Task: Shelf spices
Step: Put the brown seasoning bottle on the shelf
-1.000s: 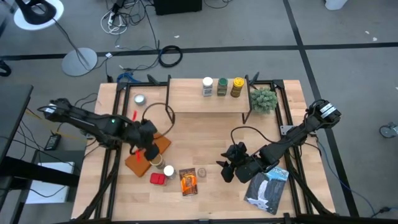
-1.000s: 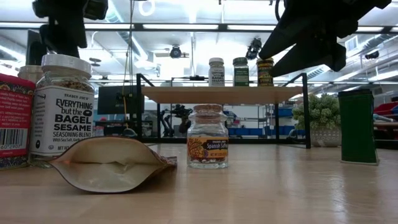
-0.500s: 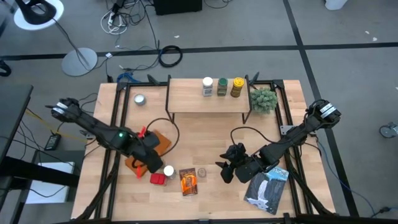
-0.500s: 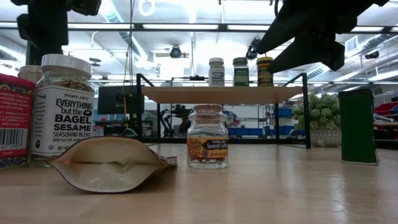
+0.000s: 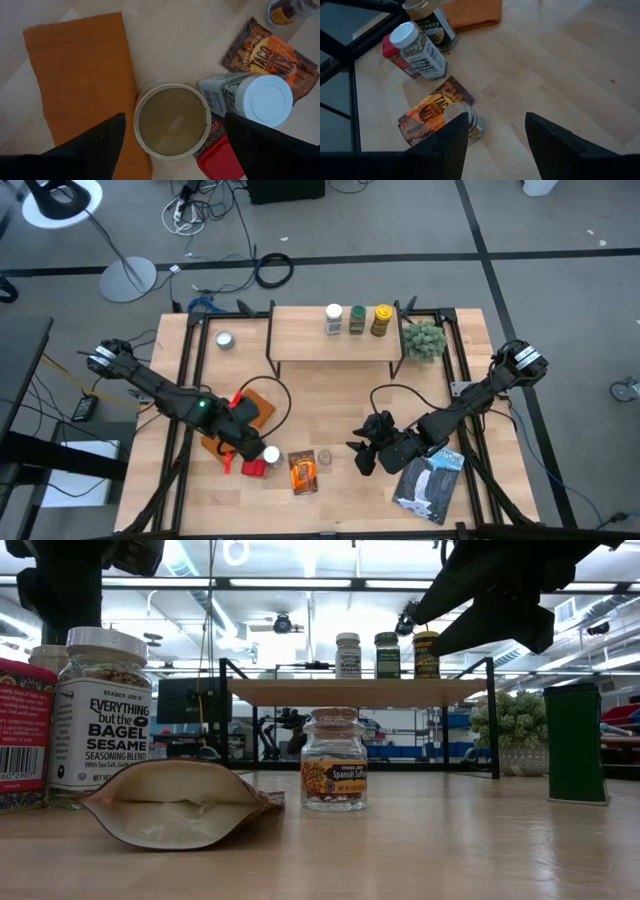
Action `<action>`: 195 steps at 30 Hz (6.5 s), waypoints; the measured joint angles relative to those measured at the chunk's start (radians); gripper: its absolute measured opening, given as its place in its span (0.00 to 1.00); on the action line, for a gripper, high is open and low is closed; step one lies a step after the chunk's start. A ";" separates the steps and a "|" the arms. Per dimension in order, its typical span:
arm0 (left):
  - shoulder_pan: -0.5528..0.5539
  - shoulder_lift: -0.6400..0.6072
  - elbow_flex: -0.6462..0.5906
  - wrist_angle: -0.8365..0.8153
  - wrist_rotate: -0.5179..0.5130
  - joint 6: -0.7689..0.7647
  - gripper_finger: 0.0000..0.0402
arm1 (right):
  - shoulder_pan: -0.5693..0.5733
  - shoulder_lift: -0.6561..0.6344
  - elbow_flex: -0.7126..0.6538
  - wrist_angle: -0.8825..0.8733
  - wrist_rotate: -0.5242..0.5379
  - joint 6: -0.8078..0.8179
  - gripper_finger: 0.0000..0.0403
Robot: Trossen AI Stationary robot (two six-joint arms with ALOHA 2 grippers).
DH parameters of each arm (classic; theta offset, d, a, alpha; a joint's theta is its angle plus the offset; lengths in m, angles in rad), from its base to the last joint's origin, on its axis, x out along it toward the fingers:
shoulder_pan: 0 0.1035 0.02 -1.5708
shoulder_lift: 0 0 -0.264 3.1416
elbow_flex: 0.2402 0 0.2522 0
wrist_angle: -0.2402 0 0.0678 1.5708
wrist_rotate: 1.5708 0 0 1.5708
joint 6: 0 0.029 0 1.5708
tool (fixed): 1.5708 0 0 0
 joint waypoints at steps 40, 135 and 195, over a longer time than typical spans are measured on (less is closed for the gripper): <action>0.000 0.057 0.009 -0.020 0.003 -0.030 0.86 | 0.000 0.000 0.000 0.004 0.000 -0.018 0.48; -0.071 0.073 0.024 0.081 0.041 0.091 0.98 | 0.000 0.000 0.000 0.007 -0.030 -0.043 0.48; 0.006 0.220 0.024 0.032 0.012 0.141 0.97 | -0.014 0.000 0.000 0.008 -0.029 -0.060 0.48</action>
